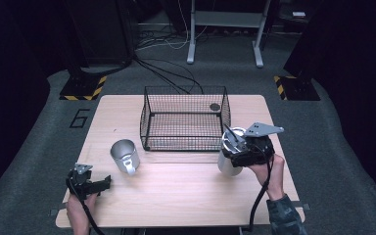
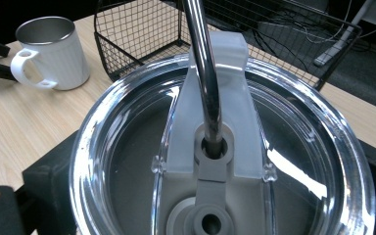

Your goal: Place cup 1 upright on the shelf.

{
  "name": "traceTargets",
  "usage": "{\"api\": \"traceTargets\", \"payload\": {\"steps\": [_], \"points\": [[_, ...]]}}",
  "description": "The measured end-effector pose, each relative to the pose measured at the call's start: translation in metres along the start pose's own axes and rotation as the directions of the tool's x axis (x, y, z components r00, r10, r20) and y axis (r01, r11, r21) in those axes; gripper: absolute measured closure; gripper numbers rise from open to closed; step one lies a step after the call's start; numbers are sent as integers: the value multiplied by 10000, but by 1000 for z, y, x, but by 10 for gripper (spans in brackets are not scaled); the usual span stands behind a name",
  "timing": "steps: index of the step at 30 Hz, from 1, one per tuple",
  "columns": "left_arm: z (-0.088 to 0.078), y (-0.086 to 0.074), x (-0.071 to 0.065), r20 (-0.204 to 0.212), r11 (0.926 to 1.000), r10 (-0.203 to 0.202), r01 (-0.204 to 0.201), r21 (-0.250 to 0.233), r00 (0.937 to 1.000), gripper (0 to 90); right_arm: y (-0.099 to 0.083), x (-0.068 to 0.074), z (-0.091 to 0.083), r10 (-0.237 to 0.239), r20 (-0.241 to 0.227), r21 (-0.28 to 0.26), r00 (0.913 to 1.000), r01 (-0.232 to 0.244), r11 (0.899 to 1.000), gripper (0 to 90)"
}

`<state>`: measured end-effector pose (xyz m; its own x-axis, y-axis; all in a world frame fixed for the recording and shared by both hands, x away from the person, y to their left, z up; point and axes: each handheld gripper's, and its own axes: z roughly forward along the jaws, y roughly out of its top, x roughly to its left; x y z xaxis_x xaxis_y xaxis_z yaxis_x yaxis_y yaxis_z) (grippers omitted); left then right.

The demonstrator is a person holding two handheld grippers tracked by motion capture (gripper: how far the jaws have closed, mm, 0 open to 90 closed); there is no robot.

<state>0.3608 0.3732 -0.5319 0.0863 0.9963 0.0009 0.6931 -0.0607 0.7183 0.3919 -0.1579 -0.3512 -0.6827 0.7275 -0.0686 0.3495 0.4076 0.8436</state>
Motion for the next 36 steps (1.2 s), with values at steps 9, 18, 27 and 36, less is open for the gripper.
{"api": "traceTargets", "payload": {"steps": [9, 18, 27, 36], "points": [[0, 0, 0, 2, 10000, 0, 0, 1, 10000, 4, 12, 6, 8, -164, -272, 48, 9995, 165, 9999, 34], [0, 0, 0, 4, 10000, 1, -1, 1, 10000, 4, 22, 9, 14, -260, -436, -13, 9987, 260, 9997, 34], [0, 0, 0, 2, 10000, 3, -3, -1, 10000, 4, 35, 10, 19, -451, -594, -145, 9972, 443, 9989, 34], [0, 0, 0, 2, 10000, -1, 1, -1, 10000, 4, 49, 12, 25, -628, -721, -289, 9954, 609, 9977, 34]]}}
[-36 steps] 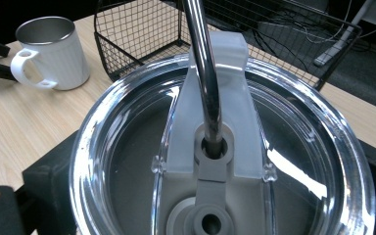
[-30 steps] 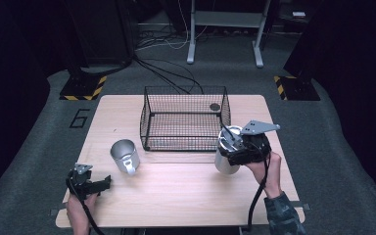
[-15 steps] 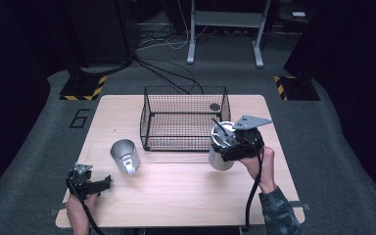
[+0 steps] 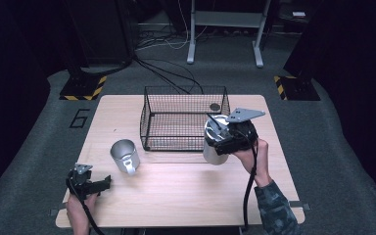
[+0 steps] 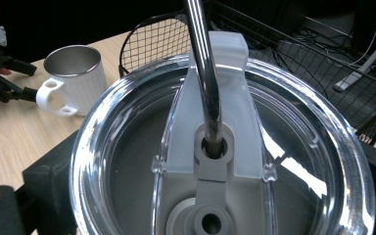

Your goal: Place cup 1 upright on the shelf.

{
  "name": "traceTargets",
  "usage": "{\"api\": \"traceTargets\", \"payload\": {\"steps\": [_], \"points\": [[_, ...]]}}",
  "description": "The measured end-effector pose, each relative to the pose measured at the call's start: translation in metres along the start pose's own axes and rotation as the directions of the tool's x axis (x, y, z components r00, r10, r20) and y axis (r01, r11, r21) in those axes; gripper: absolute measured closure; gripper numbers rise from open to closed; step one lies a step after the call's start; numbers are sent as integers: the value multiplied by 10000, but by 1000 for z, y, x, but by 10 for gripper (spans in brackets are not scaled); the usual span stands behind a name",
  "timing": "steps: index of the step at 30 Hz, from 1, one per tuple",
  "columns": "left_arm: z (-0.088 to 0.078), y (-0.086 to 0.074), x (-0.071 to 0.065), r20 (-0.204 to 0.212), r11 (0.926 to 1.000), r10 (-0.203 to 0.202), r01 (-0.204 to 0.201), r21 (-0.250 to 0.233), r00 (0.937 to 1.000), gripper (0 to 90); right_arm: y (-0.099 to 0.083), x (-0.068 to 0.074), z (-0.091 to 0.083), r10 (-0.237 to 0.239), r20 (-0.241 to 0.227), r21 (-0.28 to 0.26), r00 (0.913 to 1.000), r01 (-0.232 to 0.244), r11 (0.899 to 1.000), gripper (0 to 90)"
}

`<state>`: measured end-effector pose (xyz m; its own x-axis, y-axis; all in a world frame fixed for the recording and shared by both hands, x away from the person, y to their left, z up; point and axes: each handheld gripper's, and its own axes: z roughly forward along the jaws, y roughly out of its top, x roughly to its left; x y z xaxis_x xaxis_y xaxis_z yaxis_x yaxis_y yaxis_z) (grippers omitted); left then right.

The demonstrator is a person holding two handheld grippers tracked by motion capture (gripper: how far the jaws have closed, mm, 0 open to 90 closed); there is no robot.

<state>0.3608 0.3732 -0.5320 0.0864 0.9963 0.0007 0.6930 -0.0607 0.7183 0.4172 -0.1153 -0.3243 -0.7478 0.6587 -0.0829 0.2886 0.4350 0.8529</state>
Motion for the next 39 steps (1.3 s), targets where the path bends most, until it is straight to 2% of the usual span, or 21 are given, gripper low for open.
{"api": "traceTargets", "payload": {"steps": [17, 39], "points": [[0, 0, 0, 2, 10000, 1, -1, 2, 10000, 4, 24, 1, 8, -229, -194, -141, 9996, 226, 9996, 35], [0, 0, 0, 0, 10000, 2, -2, 1, 10000, 4, 47, -8, 13, -272, -156, -320, 9995, 267, 9991, 35]]}}
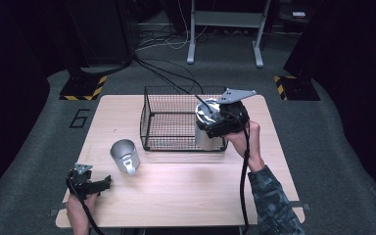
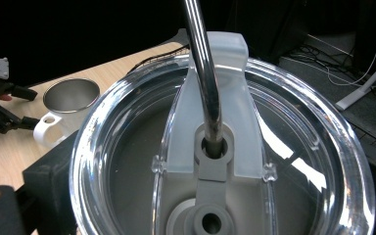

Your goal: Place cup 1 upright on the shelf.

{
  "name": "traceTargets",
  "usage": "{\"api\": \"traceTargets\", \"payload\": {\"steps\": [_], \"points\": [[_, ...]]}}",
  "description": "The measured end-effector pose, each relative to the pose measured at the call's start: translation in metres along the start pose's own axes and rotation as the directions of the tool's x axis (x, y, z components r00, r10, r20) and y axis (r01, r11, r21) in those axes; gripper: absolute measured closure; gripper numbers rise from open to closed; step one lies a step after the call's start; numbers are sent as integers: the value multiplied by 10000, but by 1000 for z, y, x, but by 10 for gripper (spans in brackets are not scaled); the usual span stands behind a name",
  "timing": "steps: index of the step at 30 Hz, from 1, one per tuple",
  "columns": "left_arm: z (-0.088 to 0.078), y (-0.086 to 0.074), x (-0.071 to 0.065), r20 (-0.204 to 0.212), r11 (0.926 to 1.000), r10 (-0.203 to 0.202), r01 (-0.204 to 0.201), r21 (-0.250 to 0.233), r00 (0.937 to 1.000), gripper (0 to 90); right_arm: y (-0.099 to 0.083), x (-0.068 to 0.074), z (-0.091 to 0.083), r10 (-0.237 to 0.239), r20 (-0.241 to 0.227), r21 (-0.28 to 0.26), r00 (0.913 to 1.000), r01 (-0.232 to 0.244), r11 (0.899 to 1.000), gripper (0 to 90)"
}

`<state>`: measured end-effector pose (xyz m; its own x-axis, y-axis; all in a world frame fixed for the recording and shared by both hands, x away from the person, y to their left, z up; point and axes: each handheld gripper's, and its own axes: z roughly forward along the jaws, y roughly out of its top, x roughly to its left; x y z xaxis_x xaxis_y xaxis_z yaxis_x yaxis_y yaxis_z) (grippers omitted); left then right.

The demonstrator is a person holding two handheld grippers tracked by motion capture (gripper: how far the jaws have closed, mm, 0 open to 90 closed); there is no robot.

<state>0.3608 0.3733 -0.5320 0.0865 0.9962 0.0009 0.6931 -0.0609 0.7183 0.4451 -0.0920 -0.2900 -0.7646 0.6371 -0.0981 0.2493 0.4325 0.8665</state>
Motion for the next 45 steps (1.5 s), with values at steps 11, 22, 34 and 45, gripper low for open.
{"api": "traceTargets", "payload": {"steps": [11, 22, 34, 45], "points": [[0, 0, 0, 2, 10000, -3, 3, 1, 10000, 4, 8, -9, 3, 95, 120, -14, 9999, -95, 10000, 34], [0, 0, 0, 1, 10000, -1, 1, 0, 10000, 4, 14, -17, 10, 193, 191, 33, 9996, -194, 9998, 35], [0, 0, 0, 1, 10000, -5, 5, -1, 10000, 4, 16, -28, 17, 440, 265, 104, 9987, -442, 9990, 35], [0, 0, 0, 2, 10000, -4, 4, -1, 10000, 4, 19, -38, 24, 650, 448, 194, 9969, -659, 9976, 35]]}}
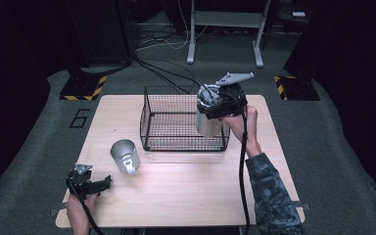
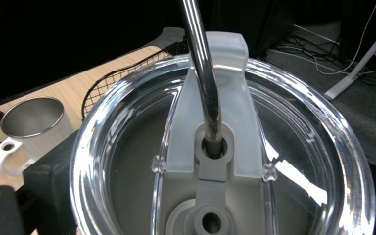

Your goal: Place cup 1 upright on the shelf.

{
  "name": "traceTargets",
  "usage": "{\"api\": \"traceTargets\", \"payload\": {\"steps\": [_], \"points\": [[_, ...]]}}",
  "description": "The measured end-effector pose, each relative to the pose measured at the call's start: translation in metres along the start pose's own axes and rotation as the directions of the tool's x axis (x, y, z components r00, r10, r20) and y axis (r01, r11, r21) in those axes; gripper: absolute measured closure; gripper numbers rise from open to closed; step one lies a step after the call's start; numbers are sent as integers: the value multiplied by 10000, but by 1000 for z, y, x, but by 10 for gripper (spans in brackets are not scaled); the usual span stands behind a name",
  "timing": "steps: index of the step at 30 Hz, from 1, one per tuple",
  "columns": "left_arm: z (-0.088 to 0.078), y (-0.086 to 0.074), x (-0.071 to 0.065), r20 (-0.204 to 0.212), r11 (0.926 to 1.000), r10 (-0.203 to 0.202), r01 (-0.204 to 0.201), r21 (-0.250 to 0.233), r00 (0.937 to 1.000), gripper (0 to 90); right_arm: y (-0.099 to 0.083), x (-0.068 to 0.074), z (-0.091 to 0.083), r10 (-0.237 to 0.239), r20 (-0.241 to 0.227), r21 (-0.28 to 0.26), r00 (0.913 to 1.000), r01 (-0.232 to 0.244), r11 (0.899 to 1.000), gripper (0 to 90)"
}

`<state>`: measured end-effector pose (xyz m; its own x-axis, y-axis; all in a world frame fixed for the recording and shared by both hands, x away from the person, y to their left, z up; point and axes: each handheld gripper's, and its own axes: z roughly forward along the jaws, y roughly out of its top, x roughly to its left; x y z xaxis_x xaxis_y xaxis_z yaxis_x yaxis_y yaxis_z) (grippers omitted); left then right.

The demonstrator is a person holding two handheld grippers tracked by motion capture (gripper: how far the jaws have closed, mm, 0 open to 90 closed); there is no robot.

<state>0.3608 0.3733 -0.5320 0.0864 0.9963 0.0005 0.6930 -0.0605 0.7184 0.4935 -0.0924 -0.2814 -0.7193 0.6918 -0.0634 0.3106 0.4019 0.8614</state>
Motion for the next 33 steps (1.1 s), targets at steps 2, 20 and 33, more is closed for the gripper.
{"api": "traceTargets", "payload": {"steps": [2, 20, 33], "points": [[0, 0, 0, 1, 10000, -1, 1, 0, 10000, 4, 0, -2, 2, 9, 33, -22, 10000, -9, 10000, 34], [0, 0, 0, -1, 10000, 3, -3, 3, 10000, 4, -3, -23, 27, 546, 458, 357, 9975, -562, 9978, 34], [0, 0, 0, 1, 10000, 5, -5, 4, 10000, 4, -11, -36, 45, 789, 583, 572, 9952, -823, 9950, 34]]}}
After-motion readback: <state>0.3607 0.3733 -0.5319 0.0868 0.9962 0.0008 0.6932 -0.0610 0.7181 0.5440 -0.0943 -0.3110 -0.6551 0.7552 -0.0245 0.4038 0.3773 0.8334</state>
